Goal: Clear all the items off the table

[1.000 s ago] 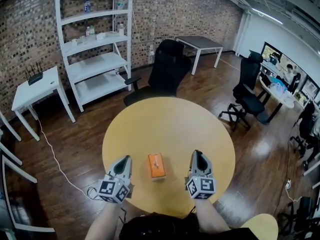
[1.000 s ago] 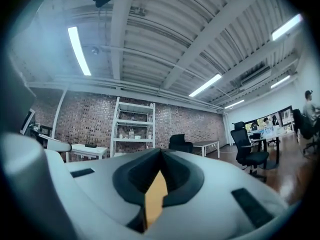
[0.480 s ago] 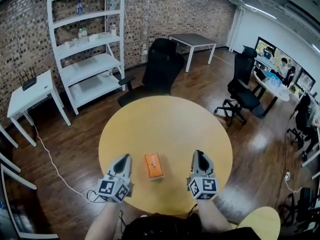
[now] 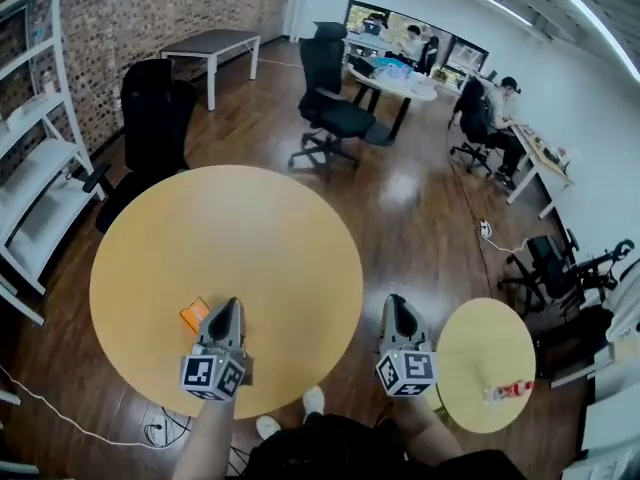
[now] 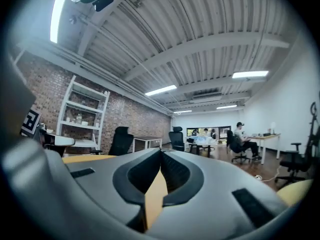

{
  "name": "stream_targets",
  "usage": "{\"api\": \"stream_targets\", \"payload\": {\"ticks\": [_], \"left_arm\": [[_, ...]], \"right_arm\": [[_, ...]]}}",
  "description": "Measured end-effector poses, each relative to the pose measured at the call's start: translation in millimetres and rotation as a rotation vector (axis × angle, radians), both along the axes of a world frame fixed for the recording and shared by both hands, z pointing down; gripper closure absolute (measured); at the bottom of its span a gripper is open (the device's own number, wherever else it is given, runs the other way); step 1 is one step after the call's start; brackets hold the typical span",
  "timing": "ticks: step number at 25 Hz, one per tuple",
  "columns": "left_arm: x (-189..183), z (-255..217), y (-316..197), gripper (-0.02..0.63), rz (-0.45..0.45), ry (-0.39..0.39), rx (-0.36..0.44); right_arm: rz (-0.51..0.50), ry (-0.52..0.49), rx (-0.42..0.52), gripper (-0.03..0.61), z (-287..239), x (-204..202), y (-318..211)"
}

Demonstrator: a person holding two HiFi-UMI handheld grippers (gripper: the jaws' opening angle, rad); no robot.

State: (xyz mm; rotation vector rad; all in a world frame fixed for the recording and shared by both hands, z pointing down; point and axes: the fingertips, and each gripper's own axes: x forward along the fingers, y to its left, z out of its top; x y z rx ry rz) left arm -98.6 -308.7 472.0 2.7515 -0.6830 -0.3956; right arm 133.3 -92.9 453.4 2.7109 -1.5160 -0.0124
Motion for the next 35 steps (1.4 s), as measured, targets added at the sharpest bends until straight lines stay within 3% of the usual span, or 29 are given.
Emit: {"api": "stream_targets", "payload": {"ticks": [4, 8, 13, 19, 23, 27, 31, 34, 35], "left_arm": [[76, -2, 54, 0.614, 0.202, -0.015, 0.009], [128, -22, 105, 0.614, 0.346, -0.023, 0.084], [188, -31, 149, 0.614, 0.399, -0.028, 0.12], [282, -38, 251, 0.614, 0.533, -0.039, 0.159], [352, -39, 337, 0.614, 0.694, -0.016, 0.149], [404, -37, 417, 0.614, 0.924, 0.009, 0.146], [424, -27, 521, 0.614, 1.15, -0.002, 0.196], [437, -34, 566, 0.614, 1.271, 0.007, 0.202], [440, -35, 574, 0.614, 1.297, 0.017, 0.196]], "right_arm": [[0.176, -0.003, 0.046, 0.574, -12, 35, 78], [0.256, 0.003, 0.068, 0.574, -9, 59, 132], [0.312, -0.017, 0.104, 0.574, 5, 111, 188], [0.374, 0.078, 0.101, 0.574, -9, 163, 279], [0.442, 0.1, 0.083, 0.574, -14, 171, 354], [0.593, 0.113, 0.08, 0.574, -19, 165, 410], [0.754, 0.146, 0.091, 0.573, -18, 155, 492], [0.865, 0.139, 0.087, 0.569, -21, 150, 532], [0.894, 0.133, 0.083, 0.529, -19, 148, 541]]}}
